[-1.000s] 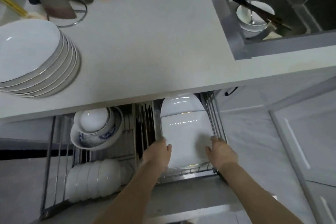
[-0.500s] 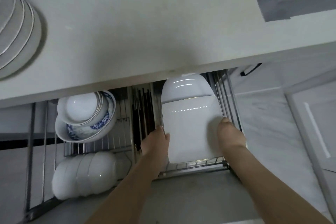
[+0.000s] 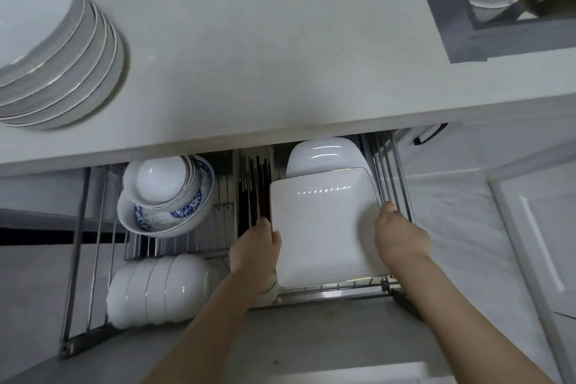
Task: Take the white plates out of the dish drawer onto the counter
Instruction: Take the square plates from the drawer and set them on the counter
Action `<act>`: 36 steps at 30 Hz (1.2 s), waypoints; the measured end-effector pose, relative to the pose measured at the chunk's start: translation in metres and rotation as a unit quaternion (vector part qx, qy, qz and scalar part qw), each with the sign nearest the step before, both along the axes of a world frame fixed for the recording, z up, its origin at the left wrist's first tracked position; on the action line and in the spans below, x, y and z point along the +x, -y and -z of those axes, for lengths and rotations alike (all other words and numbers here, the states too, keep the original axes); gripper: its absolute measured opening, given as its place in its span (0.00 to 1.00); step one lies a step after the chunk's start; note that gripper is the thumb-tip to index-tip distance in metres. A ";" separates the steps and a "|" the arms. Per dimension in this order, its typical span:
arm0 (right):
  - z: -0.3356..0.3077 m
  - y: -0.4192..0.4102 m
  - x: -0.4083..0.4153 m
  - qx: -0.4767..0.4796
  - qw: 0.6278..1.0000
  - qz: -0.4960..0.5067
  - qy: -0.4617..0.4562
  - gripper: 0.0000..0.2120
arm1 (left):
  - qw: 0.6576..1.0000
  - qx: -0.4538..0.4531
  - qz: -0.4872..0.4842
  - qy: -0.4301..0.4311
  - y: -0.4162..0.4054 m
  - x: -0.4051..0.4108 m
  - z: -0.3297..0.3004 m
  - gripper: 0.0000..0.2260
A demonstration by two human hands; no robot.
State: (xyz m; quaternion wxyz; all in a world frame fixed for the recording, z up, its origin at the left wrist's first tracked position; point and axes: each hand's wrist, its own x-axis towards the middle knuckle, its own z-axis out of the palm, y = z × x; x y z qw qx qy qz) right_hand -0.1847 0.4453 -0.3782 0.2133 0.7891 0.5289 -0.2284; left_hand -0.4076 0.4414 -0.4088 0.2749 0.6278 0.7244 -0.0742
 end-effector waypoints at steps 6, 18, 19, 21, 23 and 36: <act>-0.048 0.015 -0.015 0.097 0.993 -0.015 -0.062 0.10 | 0.994 0.065 -0.068 0.060 0.013 -0.028 -0.048 0.06; -0.149 0.037 -0.036 0.269 0.947 -0.042 -0.169 0.05 | 0.957 0.248 -0.117 0.098 0.039 -0.059 -0.158 0.06; -0.156 0.035 -0.037 0.280 0.943 -0.045 -0.173 0.05 | 0.952 0.262 -0.122 0.098 0.038 -0.060 -0.166 0.06; -0.169 0.028 -0.038 0.300 0.935 -0.055 -0.180 0.05 | 0.945 0.283 -0.129 0.101 0.033 -0.061 -0.179 0.07; -0.177 0.017 -0.040 0.314 0.930 -0.064 -0.183 0.05 | 0.941 0.287 -0.142 0.107 0.023 -0.063 -0.188 0.08; -0.175 -0.088 -0.074 0.368 0.906 -0.021 -0.207 0.11 | 0.944 0.254 -0.166 0.129 -0.097 -0.081 -0.204 0.13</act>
